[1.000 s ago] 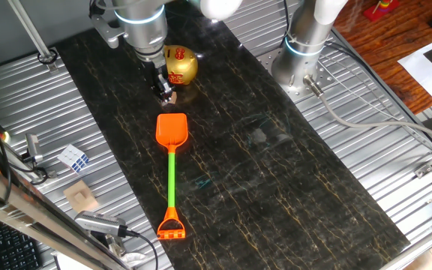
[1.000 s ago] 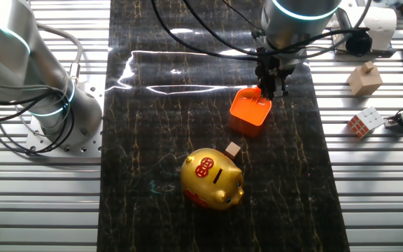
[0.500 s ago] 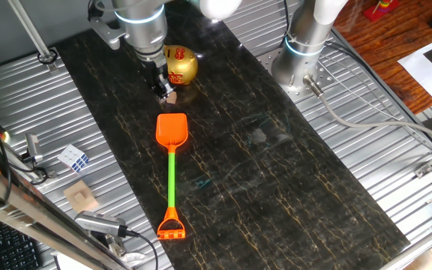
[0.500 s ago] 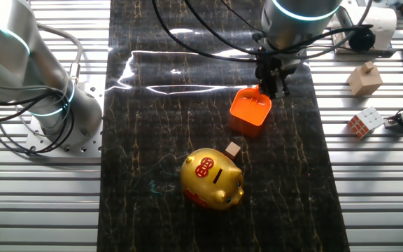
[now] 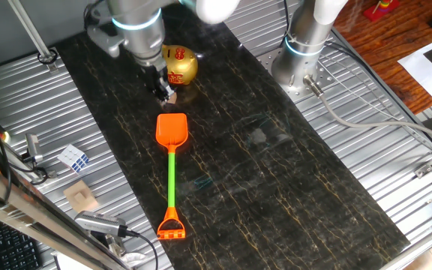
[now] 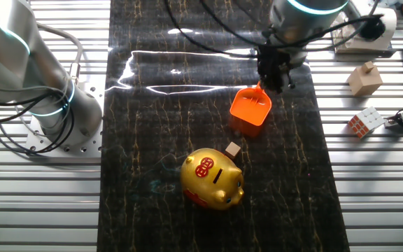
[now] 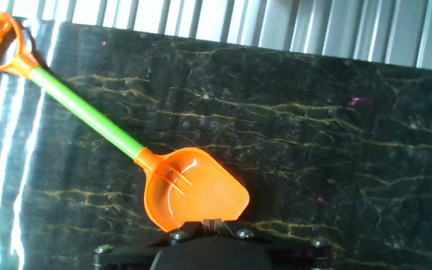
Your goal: Use a shovel to scoop up an object
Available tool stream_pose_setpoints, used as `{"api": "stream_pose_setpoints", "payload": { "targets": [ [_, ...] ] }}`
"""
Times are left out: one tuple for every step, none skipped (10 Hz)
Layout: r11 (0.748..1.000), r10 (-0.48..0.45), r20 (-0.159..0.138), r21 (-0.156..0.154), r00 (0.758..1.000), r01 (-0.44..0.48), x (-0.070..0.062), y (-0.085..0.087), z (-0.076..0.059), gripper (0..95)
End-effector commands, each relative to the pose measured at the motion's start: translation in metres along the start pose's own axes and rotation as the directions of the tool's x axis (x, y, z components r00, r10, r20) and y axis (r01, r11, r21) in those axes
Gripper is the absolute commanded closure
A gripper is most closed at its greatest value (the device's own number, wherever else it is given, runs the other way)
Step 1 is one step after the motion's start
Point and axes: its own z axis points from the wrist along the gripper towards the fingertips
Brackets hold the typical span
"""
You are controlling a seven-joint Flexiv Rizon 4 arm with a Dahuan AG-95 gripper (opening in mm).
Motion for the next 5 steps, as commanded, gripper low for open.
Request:
{"api": "stream_pose_setpoints", "payload": {
  "targets": [
    [0.998, -0.060, -0.001, 0.002, 0.998, 0.060, -0.0078, 0.0125, 0.0052, 95.0],
    [0.998, -0.066, 0.001, 0.002, 0.998, 0.066, -0.0083, 0.0132, 0.0055, 95.0],
    [0.998, -0.069, -0.004, 0.006, 0.998, 0.070, -0.0084, 0.0134, 0.0056, 95.0],
    [0.997, -0.075, -0.005, 0.009, 0.997, 0.075, -0.0084, 0.0134, 0.0056, 95.0],
    [0.998, -0.066, -0.001, 0.010, 0.998, 0.066, -0.0080, 0.0128, 0.0049, 95.0]
  ]
}}
